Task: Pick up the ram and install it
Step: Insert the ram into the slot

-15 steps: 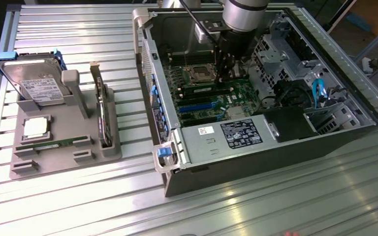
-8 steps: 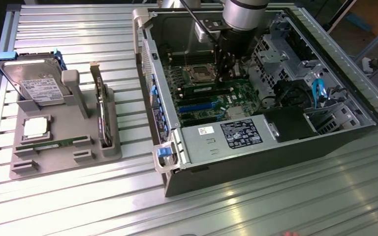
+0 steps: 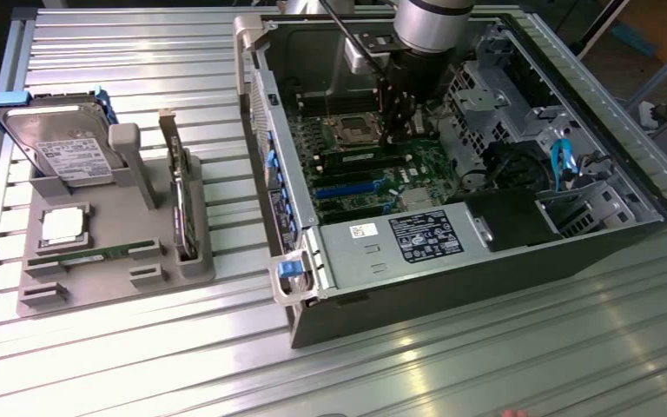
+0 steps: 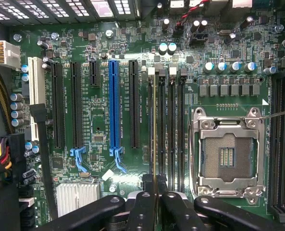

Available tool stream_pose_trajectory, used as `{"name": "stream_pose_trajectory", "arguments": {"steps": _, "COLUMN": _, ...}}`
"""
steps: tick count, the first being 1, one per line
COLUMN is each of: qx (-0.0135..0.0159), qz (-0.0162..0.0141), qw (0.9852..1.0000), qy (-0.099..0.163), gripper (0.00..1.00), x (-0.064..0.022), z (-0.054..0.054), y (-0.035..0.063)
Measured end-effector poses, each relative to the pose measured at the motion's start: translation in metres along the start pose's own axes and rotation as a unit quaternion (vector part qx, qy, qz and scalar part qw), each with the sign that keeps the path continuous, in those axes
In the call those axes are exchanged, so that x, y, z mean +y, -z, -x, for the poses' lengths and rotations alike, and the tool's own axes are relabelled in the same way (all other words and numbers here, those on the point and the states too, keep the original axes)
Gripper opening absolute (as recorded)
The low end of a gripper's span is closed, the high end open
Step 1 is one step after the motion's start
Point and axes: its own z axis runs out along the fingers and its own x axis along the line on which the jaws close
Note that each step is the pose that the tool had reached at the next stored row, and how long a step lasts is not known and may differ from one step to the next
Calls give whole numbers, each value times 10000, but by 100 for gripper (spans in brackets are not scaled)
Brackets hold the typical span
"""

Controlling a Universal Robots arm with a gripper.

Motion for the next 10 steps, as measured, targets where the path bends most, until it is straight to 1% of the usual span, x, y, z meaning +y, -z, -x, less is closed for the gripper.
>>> {"name": "stream_pose_trajectory", "arguments": {"steps": 2, "qx": 0, "qz": 39, "qw": 10000, "qy": 2, "gripper": 12, "x": -12, "z": 0, "y": -1}}
{"name": "stream_pose_trajectory", "arguments": {"steps": 3, "qx": -1, "qz": 46, "qw": 10000, "qy": 3, "gripper": 12, "x": -14, "z": 1, "y": -1}}
{"name": "stream_pose_trajectory", "arguments": {"steps": 10, "qx": -1, "qz": 46, "qw": 10000, "qy": 2, "gripper": 12, "x": -14, "z": 1, "y": -15}}
